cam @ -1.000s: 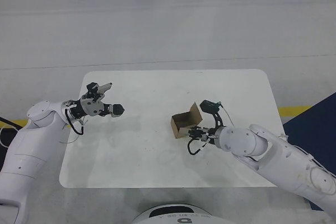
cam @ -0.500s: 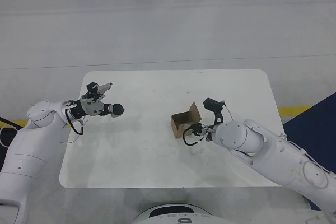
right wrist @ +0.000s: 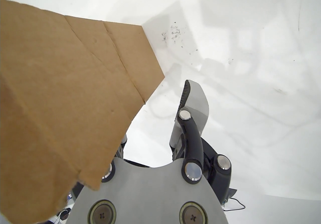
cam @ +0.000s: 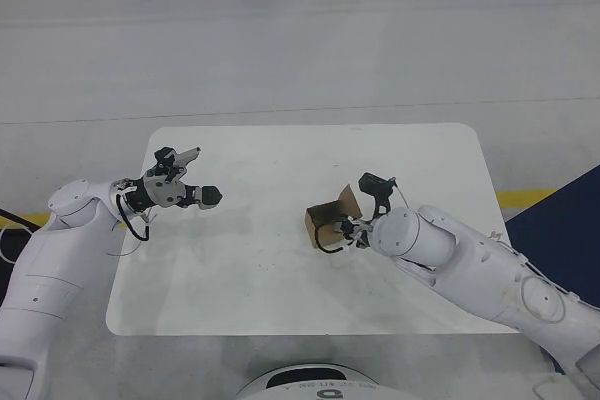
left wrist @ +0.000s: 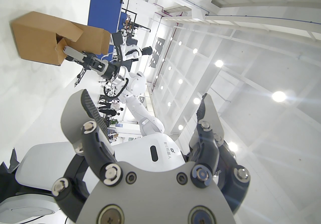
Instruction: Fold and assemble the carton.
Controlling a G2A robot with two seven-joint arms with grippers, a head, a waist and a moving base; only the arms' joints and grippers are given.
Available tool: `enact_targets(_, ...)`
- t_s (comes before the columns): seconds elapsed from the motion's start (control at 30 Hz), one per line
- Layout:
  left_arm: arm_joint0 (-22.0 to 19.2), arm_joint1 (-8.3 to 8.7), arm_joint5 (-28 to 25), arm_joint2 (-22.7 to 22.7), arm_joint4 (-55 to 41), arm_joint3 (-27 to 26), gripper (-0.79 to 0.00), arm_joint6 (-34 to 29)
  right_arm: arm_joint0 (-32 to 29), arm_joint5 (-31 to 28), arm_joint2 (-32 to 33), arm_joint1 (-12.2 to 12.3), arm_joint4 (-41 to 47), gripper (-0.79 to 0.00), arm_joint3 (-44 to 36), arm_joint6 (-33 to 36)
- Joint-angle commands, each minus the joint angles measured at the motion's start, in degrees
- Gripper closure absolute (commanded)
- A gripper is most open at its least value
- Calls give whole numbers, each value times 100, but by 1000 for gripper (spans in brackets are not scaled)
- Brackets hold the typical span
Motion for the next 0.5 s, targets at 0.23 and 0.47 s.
enact_targets(0.23, 0, 0, 0, 0, 0, 0, -785, 0, 348, -4, -128, -55, -138, 0, 70, 657)
enact_targets(0.47, 0, 0, 0, 0, 0, 0, -785, 0, 1057, -465, -487, 71, -1258, 0, 81, 1896)
